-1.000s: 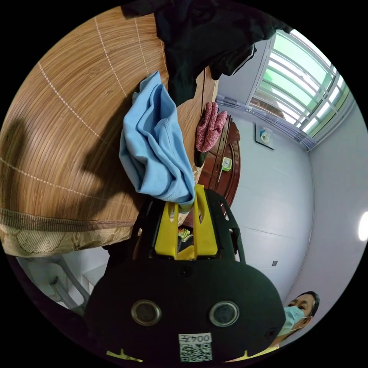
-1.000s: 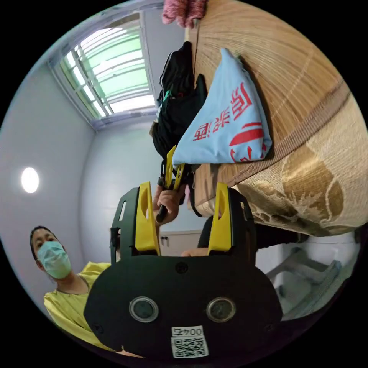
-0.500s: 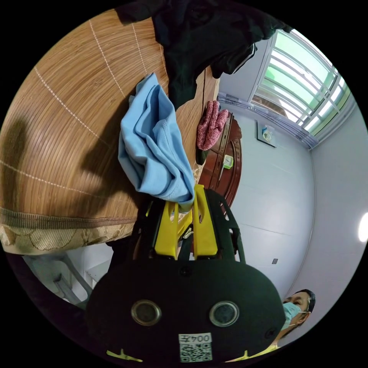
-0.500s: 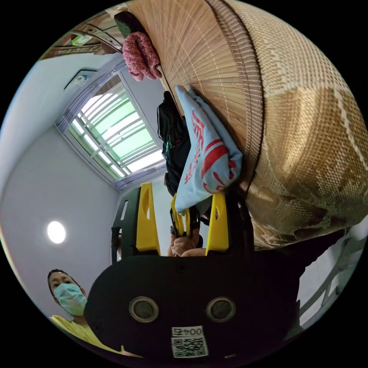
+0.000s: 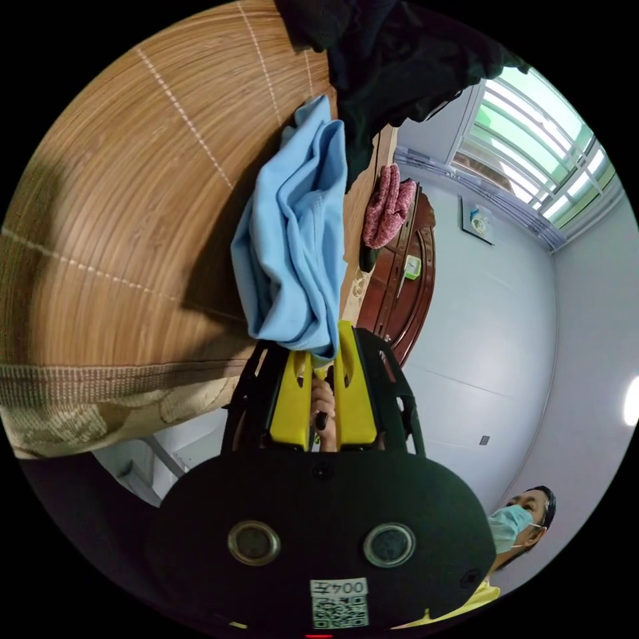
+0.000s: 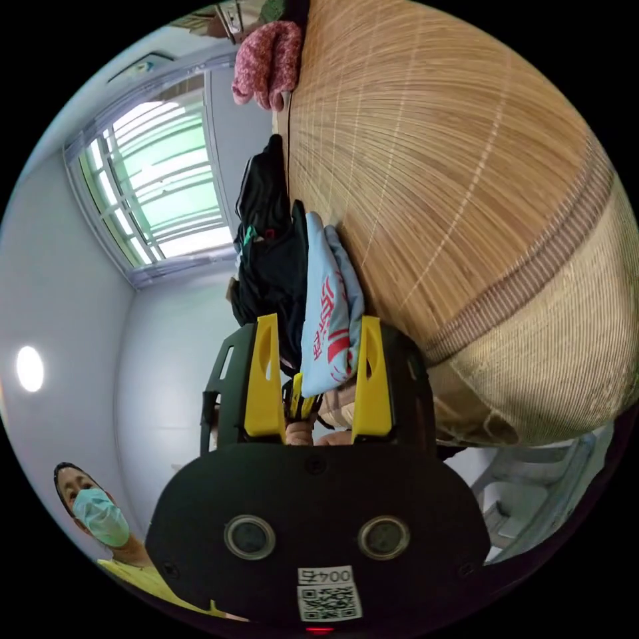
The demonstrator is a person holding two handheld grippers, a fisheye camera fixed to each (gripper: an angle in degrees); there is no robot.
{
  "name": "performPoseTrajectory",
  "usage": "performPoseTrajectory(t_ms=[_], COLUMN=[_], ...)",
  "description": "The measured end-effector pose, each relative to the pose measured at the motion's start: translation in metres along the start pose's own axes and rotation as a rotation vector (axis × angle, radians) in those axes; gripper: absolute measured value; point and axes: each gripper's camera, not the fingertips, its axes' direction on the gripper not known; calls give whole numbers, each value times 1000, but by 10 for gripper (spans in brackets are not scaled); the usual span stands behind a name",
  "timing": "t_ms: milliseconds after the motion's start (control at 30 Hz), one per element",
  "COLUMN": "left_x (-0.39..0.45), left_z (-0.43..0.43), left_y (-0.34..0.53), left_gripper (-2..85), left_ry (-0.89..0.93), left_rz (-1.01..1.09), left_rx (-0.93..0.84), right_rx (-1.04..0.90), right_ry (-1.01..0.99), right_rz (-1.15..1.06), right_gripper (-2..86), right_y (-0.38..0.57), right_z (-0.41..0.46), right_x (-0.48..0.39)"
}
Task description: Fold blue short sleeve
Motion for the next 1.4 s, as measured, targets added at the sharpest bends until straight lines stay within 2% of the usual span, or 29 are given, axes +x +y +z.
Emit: performPoseTrajectory(t_ms=[233, 433, 600, 733, 833, 1100, 1267, 1400], left_x=[4, 10, 20, 31, 40, 57, 93, 126], left_z=[-12, -21, -29, -35, -40, -64, -72, -66], left_y=[-12, -18, -20, -16, -11, 15, 29, 36], left_gripper=[62, 61, 62, 64, 70, 83, 90, 82], left_ry=[-116, -140, -145, -155, -133, 50, 11, -34], left_rz=[47, 53, 60, 67, 86, 102, 146, 166], left_rx=[-42, -43, -44, -26, -6, 186, 301, 286], right_rx=[-283, -426, -452, -427, -428, -445, -455, -444], right_ry=[142, 164, 150, 223, 259, 322, 341, 334], right_rz=[-106, -151, -123, -133, -132, -140, -142, -130], right_gripper=[162, 166, 118, 60, 52, 51, 51, 54], right_y=[-47, -77, -89, -92, -93, -101, -104, -108], right_z=[30, 58, 73, 76, 78, 83, 86, 88], right_x=[-10, -16, -5, -7, -12, -28, -38, -46])
